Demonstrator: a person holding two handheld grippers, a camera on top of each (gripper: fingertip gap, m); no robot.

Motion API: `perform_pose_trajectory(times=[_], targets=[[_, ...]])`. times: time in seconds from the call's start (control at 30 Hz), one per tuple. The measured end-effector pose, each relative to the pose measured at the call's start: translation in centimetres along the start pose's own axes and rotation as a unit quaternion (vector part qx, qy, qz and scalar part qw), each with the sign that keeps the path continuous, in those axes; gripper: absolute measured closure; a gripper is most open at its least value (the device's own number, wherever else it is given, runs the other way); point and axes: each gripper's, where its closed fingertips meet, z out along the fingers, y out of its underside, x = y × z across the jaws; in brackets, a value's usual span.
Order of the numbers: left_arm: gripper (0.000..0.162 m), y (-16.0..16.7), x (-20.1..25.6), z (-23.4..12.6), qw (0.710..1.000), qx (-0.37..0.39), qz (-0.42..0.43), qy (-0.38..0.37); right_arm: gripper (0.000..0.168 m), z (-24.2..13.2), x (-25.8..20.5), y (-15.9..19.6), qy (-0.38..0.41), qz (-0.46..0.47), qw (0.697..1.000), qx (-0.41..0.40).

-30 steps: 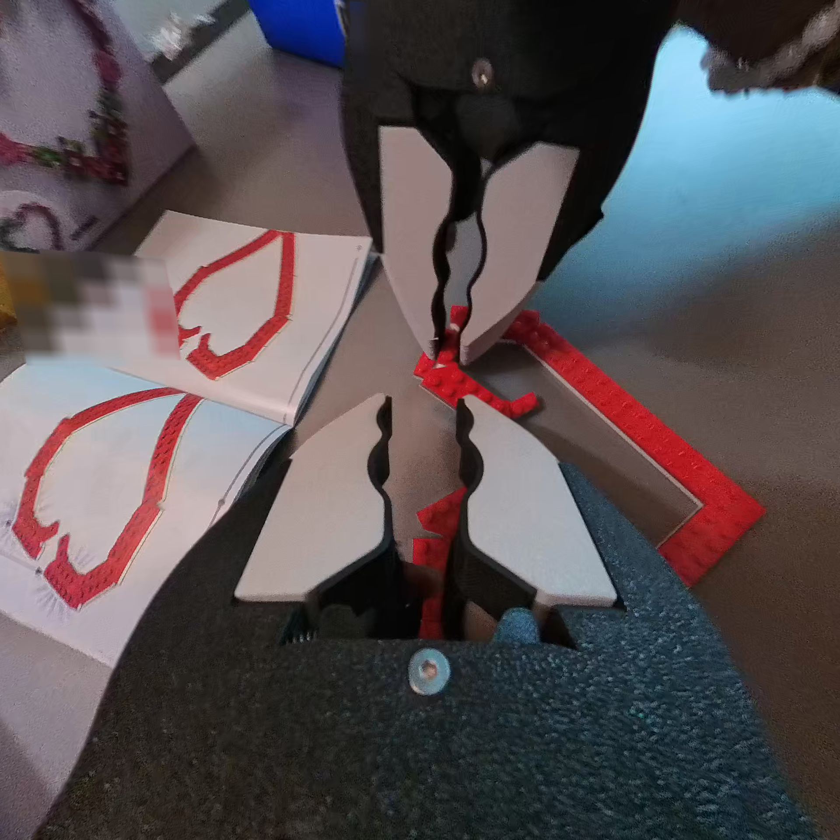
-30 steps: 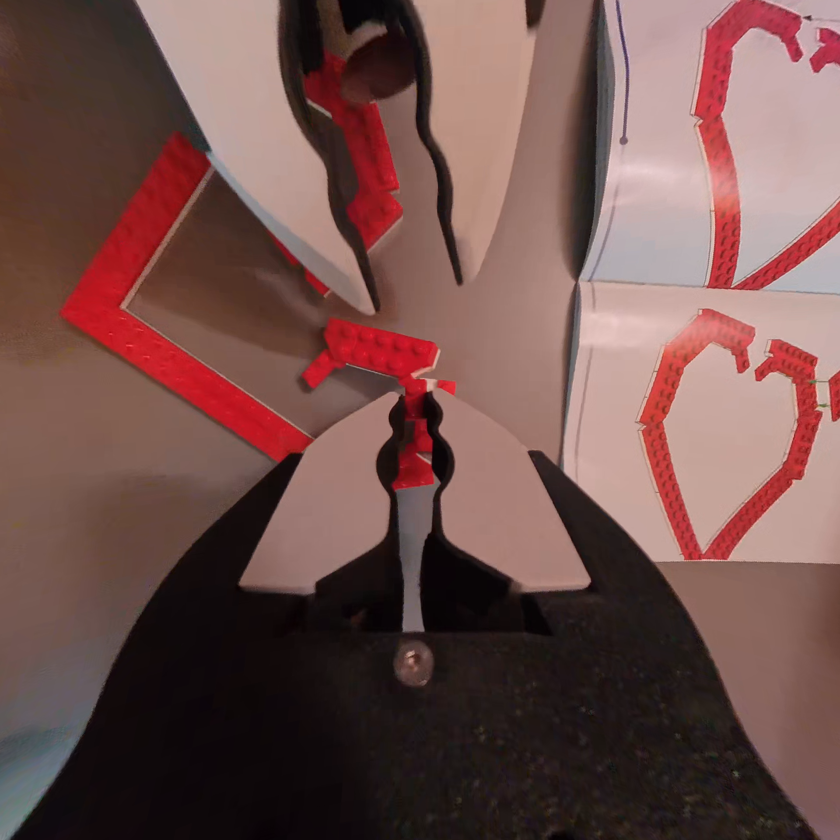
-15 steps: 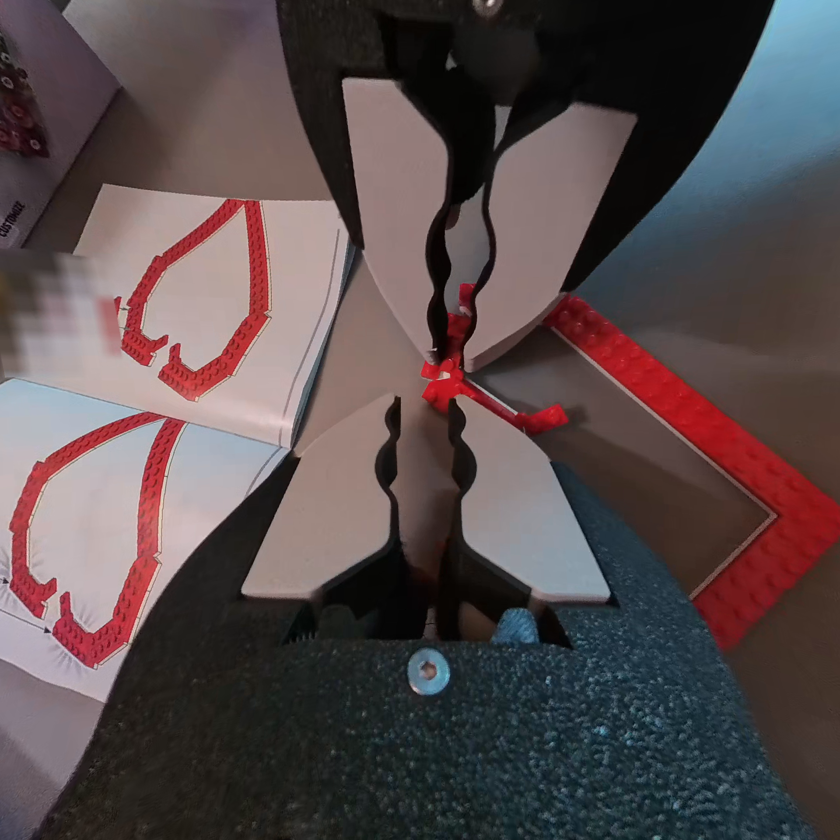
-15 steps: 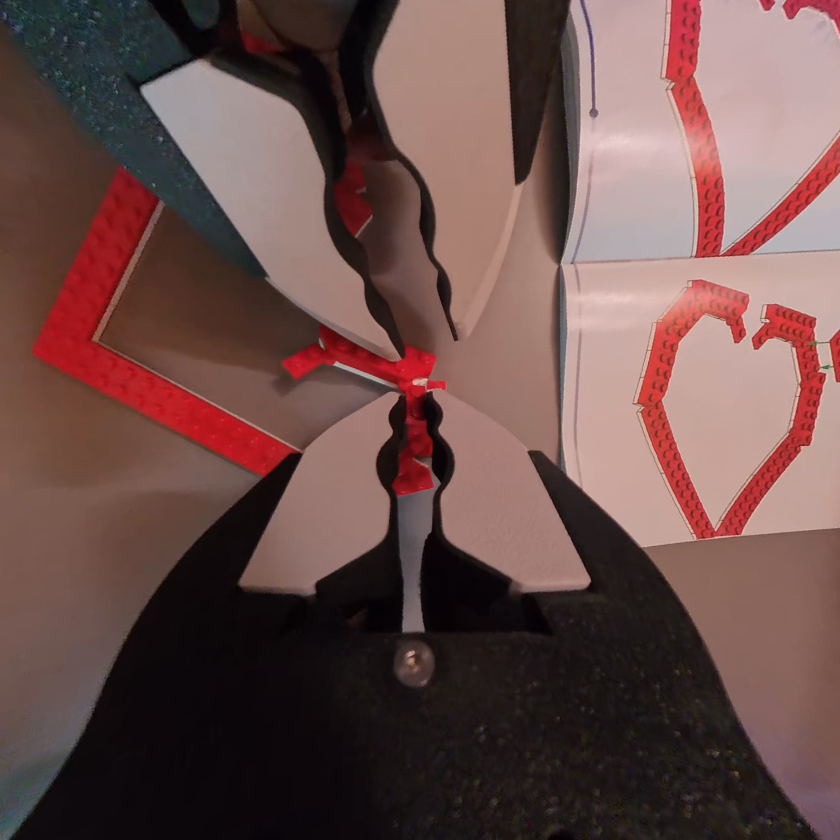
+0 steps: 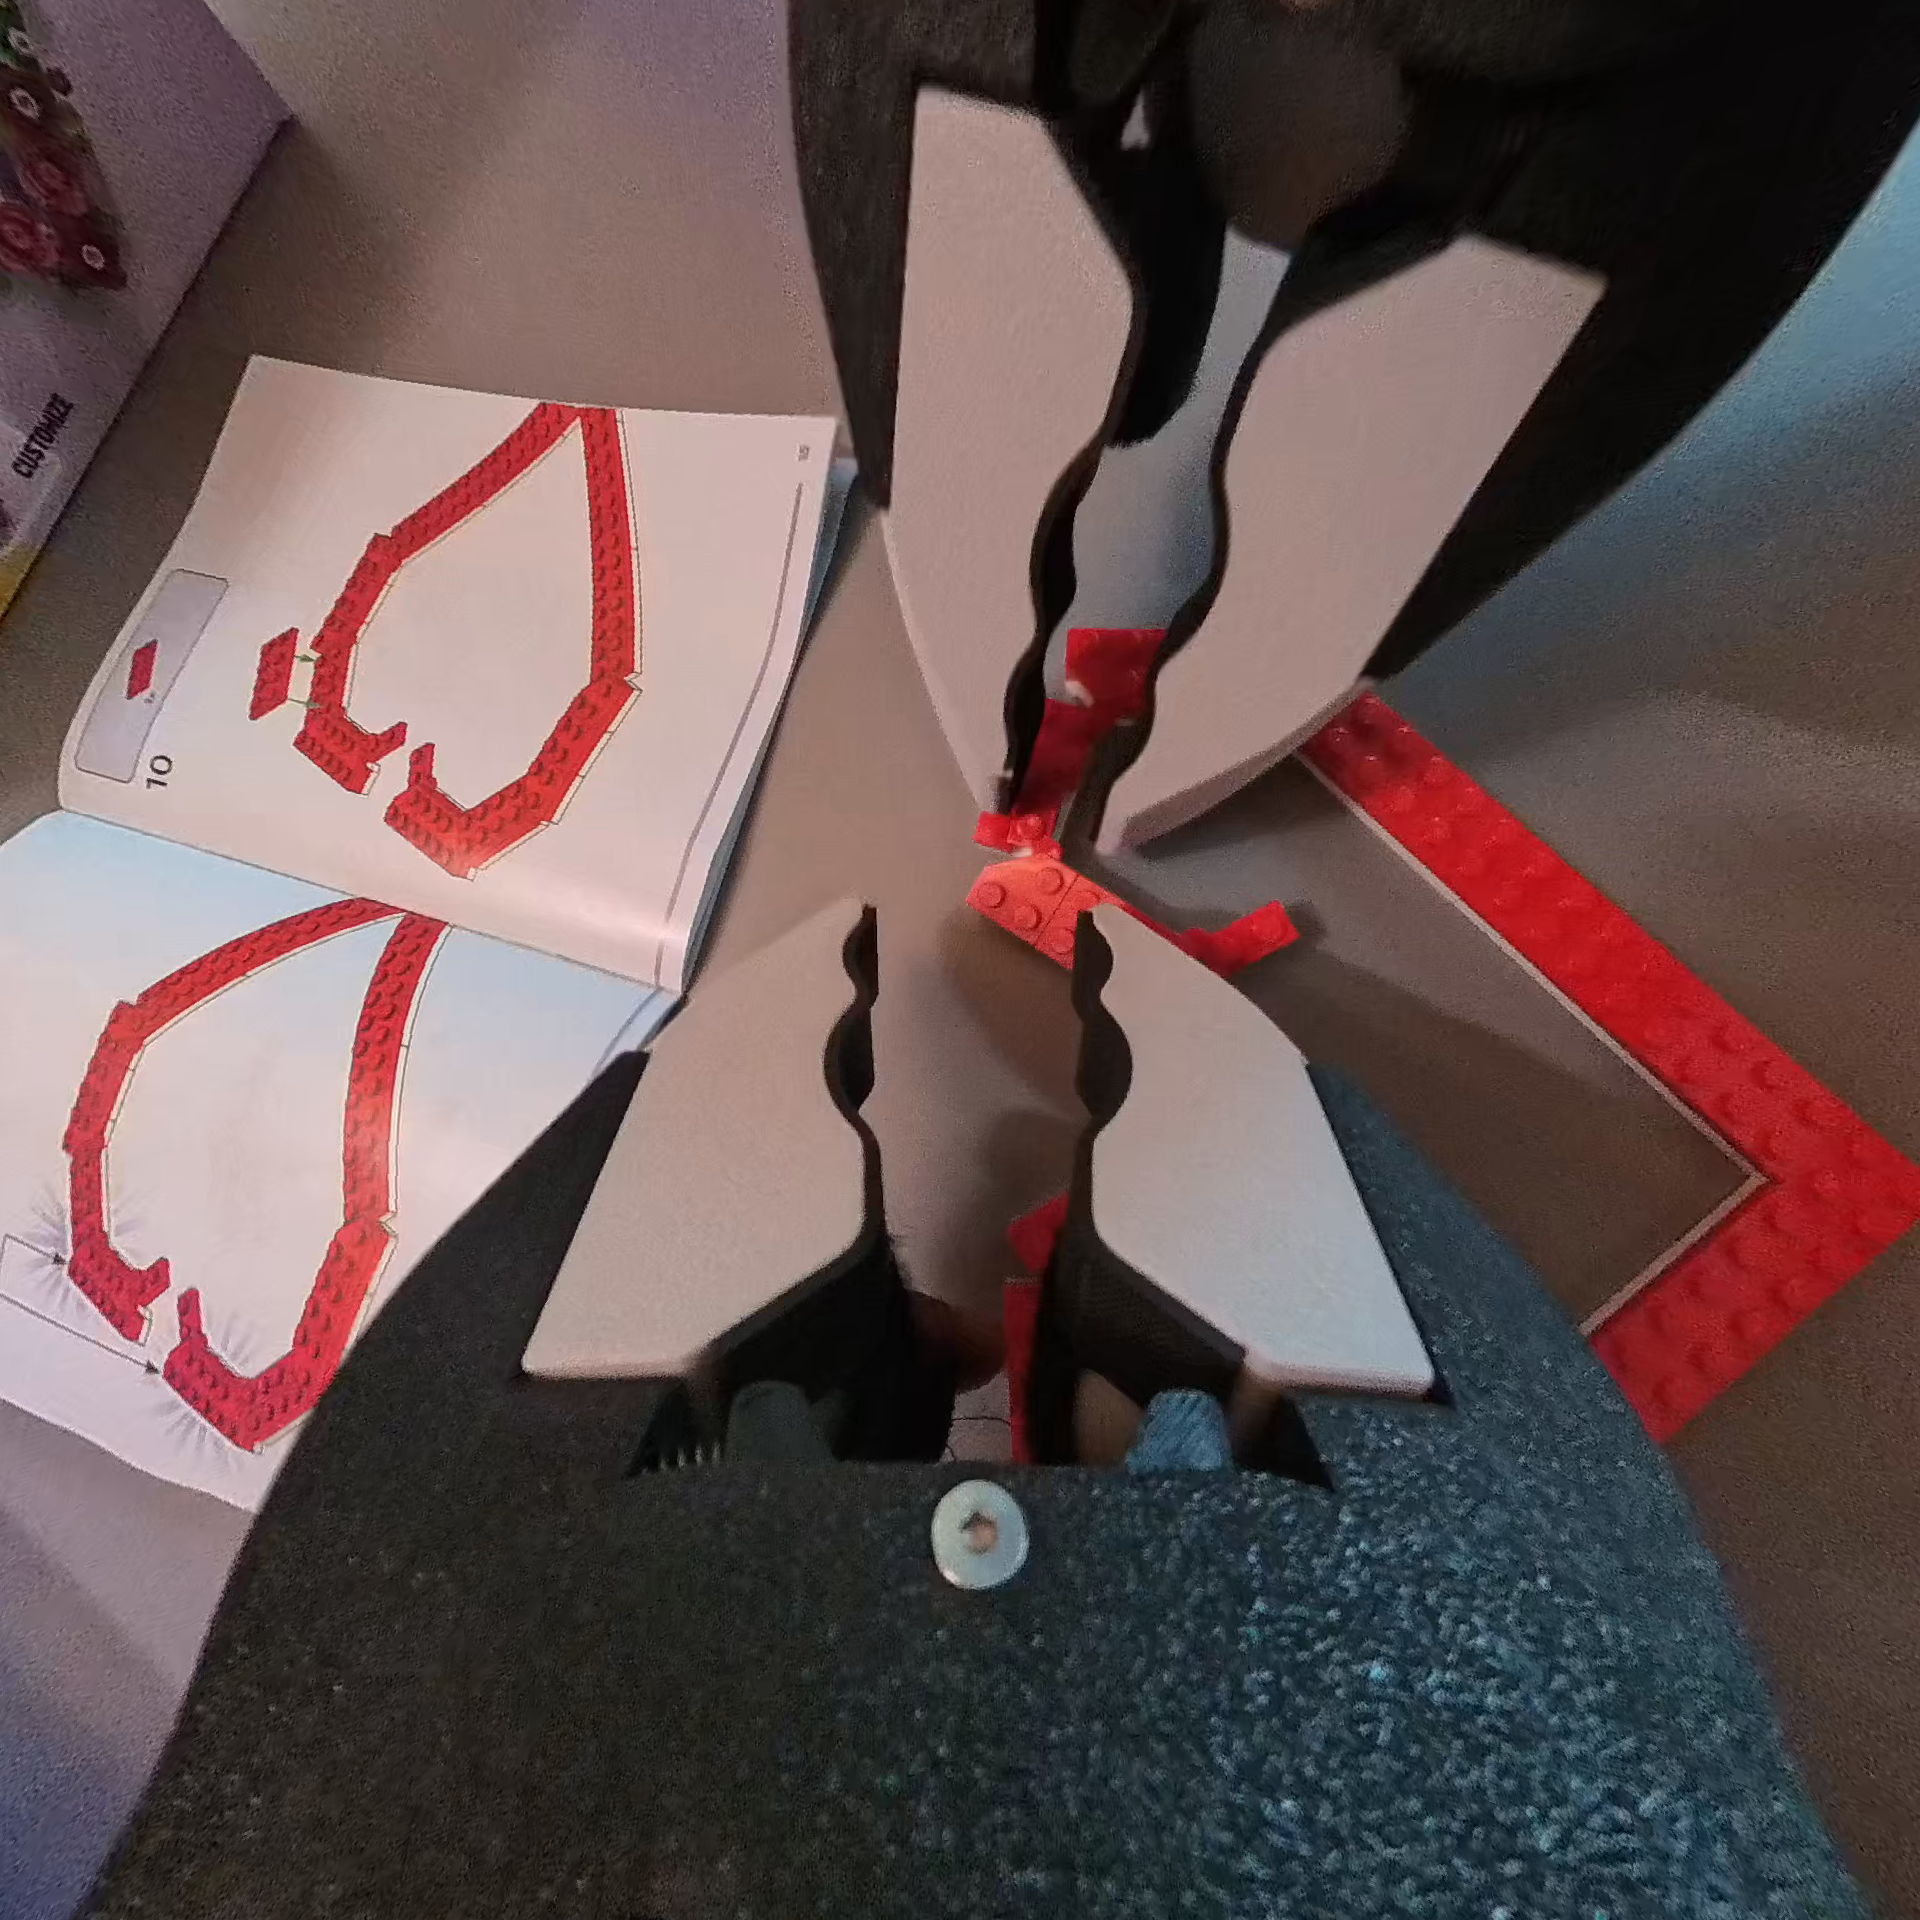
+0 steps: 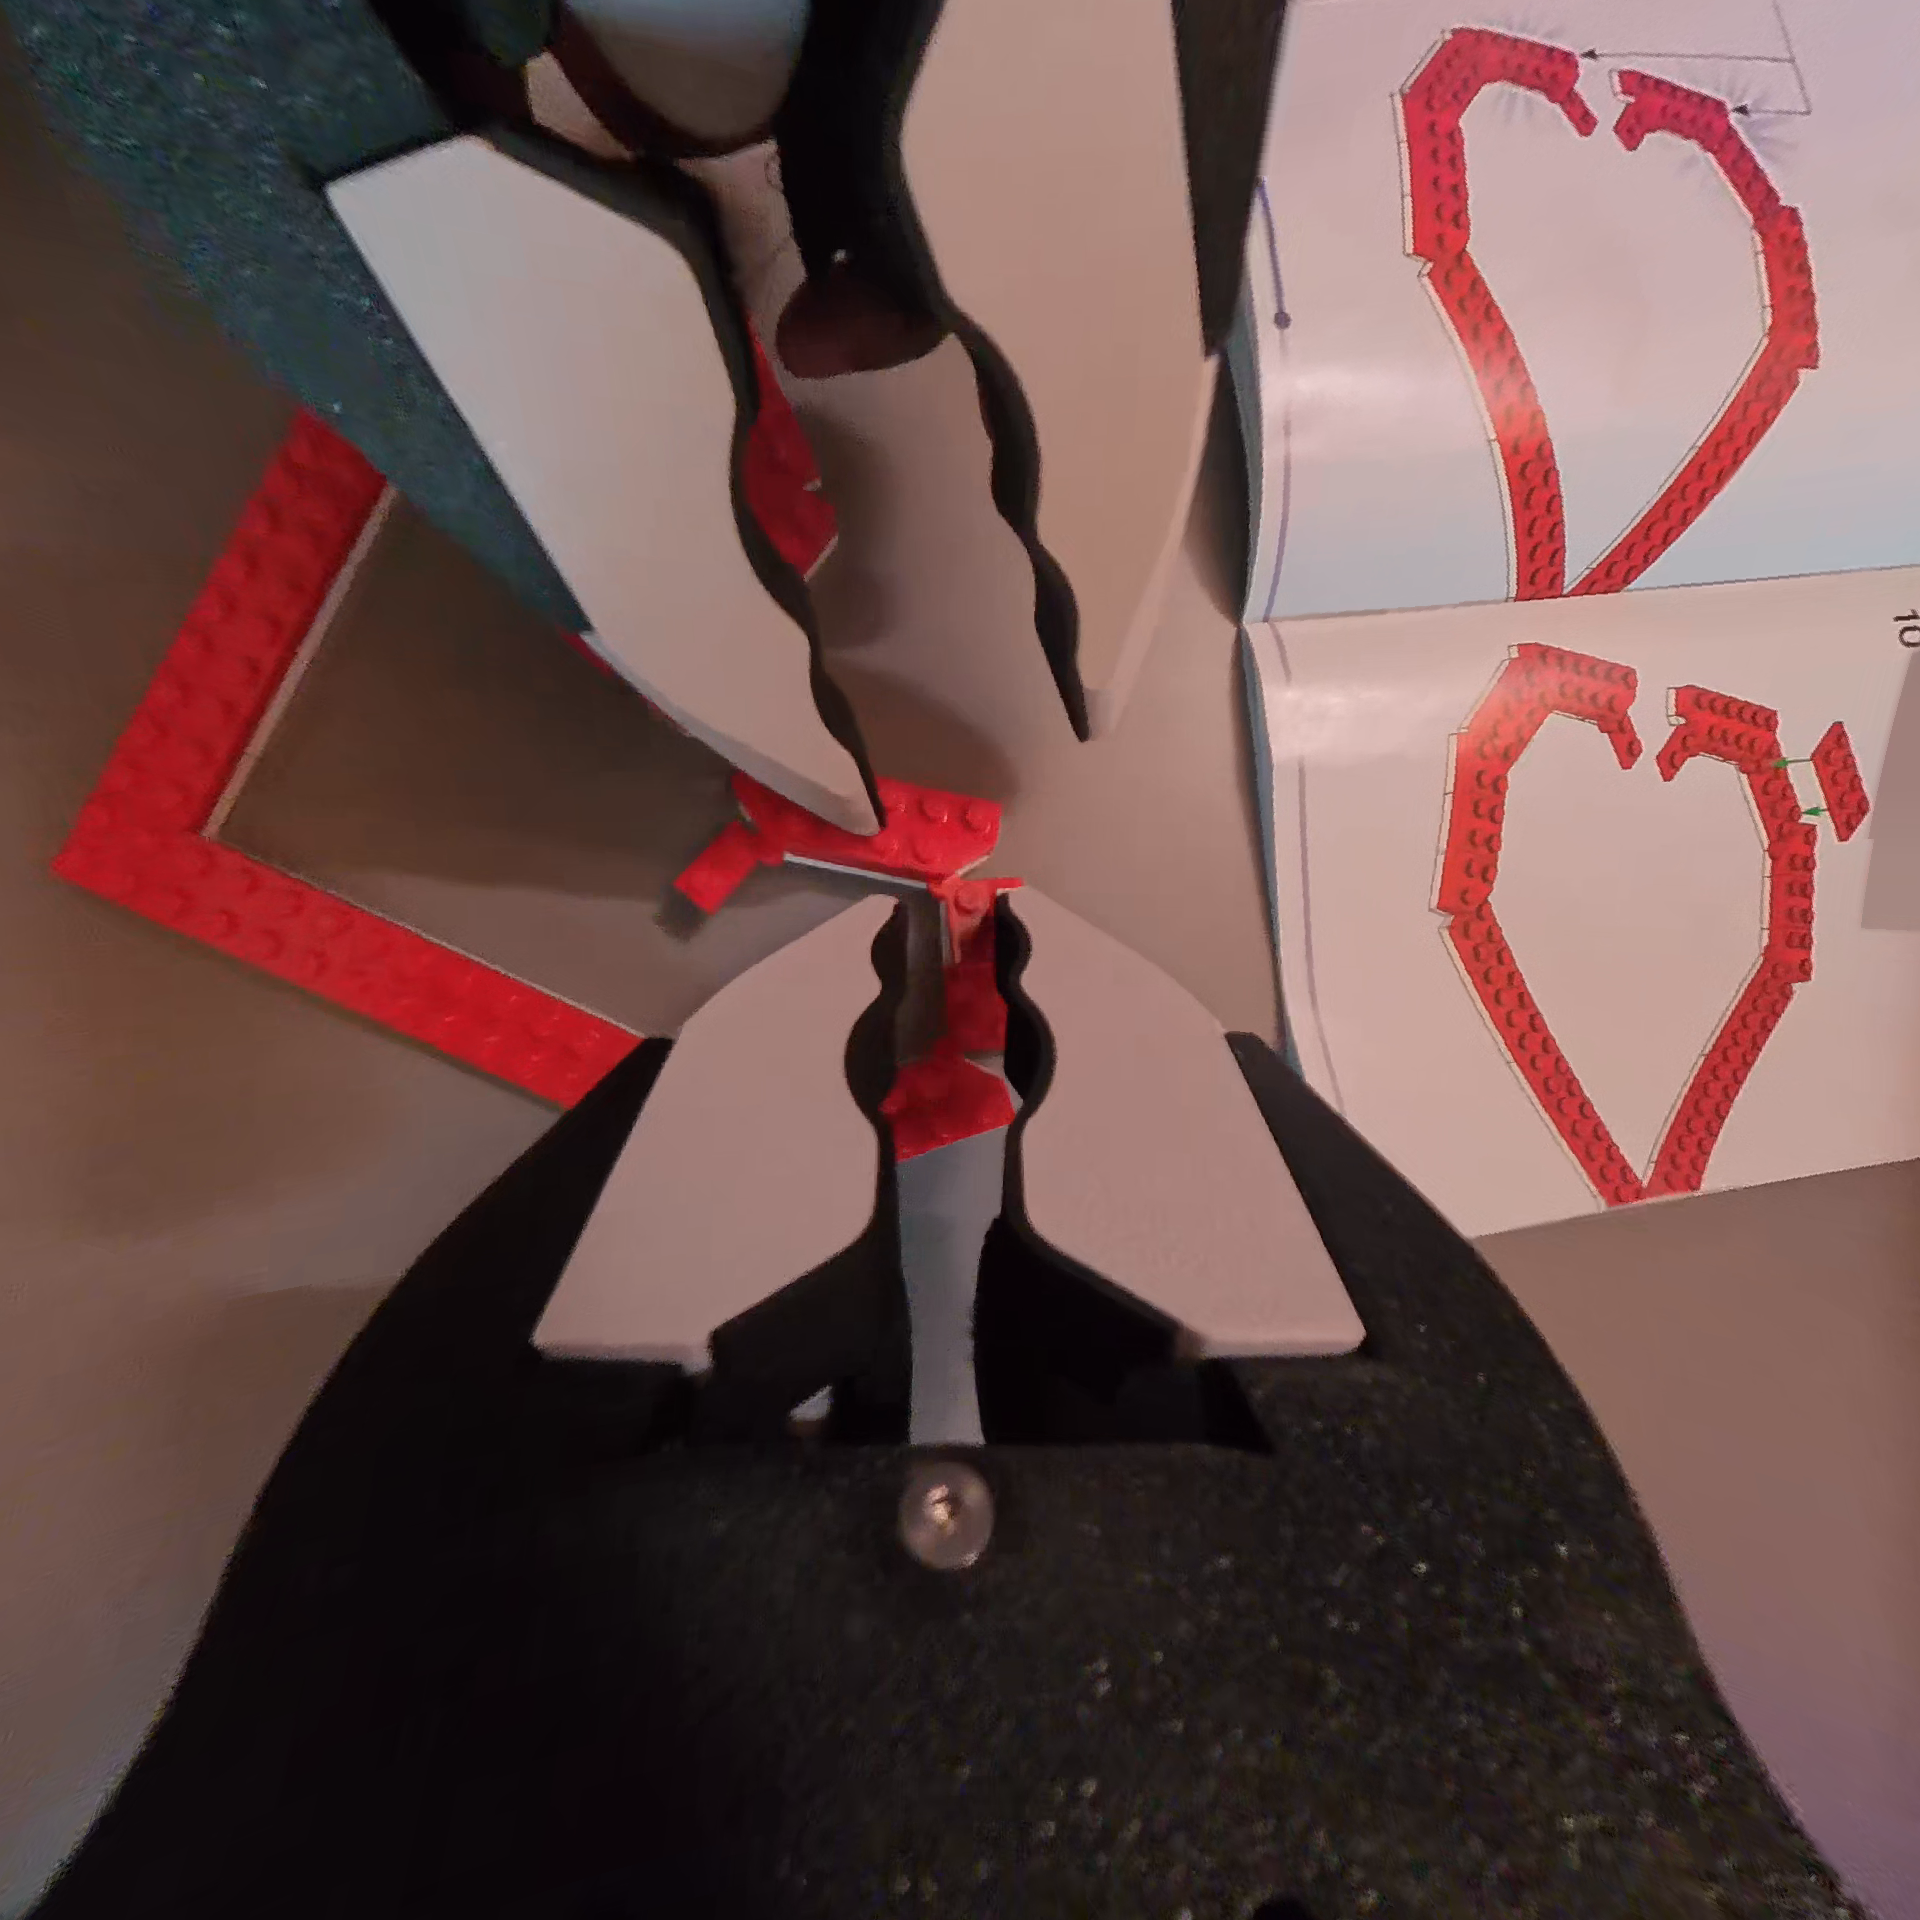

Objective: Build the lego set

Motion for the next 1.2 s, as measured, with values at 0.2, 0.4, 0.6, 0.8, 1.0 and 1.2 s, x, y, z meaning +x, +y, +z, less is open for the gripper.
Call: perform_pose_trajectory(times=[0.2,0.4,0.6,0.8,1.0,1.2], targets=[[0.127,0.1,0.0,-0.3,1.0,0.0,-0.001,0.003,0.157,-1.1,0.4,0.6,-0.006,0.041,0.999,0.027],[0.132,0.0,-0.9,-0.5,1.0,0.002,-0.012,-0.008,0.159,-1.1,0.7,1.1,0.007,0.044,0.999,0.018],[0.143,1.0,-1.3,-0.7,0.999,-0.027,-0.038,0.009,0.134,-1.0,0.3,2.0,-0.015,0.075,0.997,-0.015],[0.143,1.0,-1.2,0.4,0.999,-0.032,-0.031,0.014,0.147,-0.2,0.4,2.1,-0.018,0.067,0.997,-0.02],[0.143,0.9,-1.1,0.7,0.999,-0.03,-0.029,0.013,0.151,-0.1,0.5,2.0,-0.015,0.059,0.998,-0.02],[0.142,1.0,-1.3,0.7,0.999,-0.026,-0.03,0.0,0.151,0.0,0.5,1.9,-0.012,0.059,0.998,-0.019]])
